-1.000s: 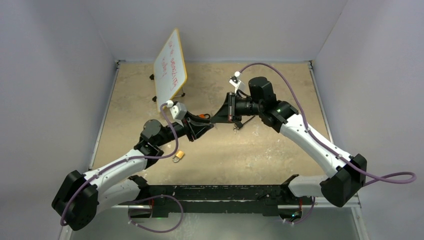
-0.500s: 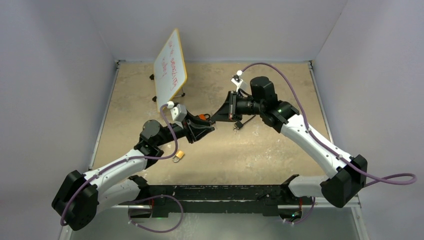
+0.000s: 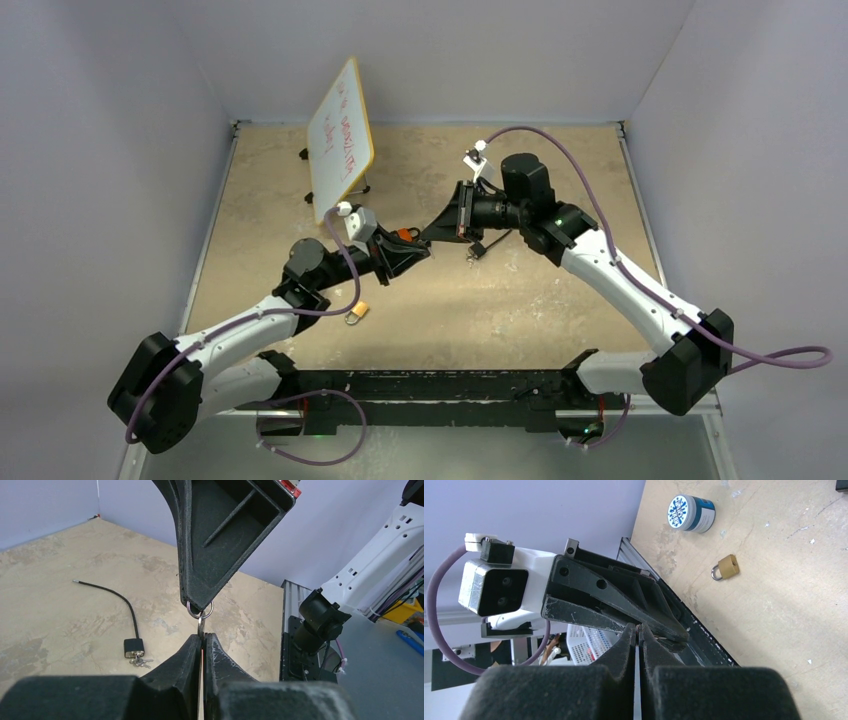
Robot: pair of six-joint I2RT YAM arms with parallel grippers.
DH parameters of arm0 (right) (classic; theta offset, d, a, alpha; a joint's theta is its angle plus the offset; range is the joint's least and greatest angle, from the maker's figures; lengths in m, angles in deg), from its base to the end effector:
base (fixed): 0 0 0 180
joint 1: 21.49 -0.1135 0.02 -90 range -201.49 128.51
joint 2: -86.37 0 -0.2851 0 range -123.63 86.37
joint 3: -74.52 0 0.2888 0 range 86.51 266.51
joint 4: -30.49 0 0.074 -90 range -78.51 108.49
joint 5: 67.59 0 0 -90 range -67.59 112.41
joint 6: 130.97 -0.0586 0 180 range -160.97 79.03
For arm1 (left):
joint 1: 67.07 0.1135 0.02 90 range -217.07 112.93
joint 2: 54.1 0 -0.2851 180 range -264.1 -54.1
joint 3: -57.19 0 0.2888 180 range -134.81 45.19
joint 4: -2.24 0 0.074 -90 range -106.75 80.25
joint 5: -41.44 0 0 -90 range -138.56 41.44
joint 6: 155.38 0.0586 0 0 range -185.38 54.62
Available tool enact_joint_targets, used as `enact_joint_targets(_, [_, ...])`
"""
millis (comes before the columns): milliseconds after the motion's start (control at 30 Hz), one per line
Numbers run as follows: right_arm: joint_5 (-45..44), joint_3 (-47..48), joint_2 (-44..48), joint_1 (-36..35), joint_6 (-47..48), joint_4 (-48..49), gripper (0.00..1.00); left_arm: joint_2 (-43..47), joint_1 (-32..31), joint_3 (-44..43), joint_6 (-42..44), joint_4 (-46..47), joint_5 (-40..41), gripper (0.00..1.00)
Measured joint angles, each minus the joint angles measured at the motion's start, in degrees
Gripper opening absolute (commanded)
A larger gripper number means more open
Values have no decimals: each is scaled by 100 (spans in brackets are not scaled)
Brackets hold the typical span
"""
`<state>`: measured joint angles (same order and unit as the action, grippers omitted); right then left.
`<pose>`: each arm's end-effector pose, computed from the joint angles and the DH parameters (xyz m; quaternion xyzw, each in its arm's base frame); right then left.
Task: Unlock with the key
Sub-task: Pick up the key from the center of the board.
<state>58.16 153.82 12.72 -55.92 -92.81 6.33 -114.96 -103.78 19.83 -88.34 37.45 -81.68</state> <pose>0.2631 0.2218 0.3769 -0.0603 0.7907 0.5619 0.2354 0.1945 -0.1850 0.2723 0.2919 0.5743 -0.5259 0.5553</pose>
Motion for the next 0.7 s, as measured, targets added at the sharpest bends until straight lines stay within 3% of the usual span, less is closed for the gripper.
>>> enact_joint_targets(300, [-17, -61, -9, 13, -20, 50, 0, 48, 0, 0, 50, -133, 81, 0])
enact_joint_targets(367, [-17, -101, -9, 13, -7, 50, 12, 153, 0, 0, 122, -315, 74, 0])
enact_joint_targets(433, [-20, -153, -9, 11, 44, 50, 40, 297, 0, -13, 234, -662, 42, 0])
enact_joint_targets(500, [-24, -232, -9, 15, 103, 39, 57, 398, 0, -114, 389, -1108, -39, 0])
enact_joint_targets(600, [-22, -321, -9, 39, 332, 39, 63, 417, 7, -636, 782, -2214, -267, 0])
enact_joint_targets(700, [26, -339, -9, 39, 619, 136, 58, 310, 9, -1311, 1237, -3366, -501, 0])
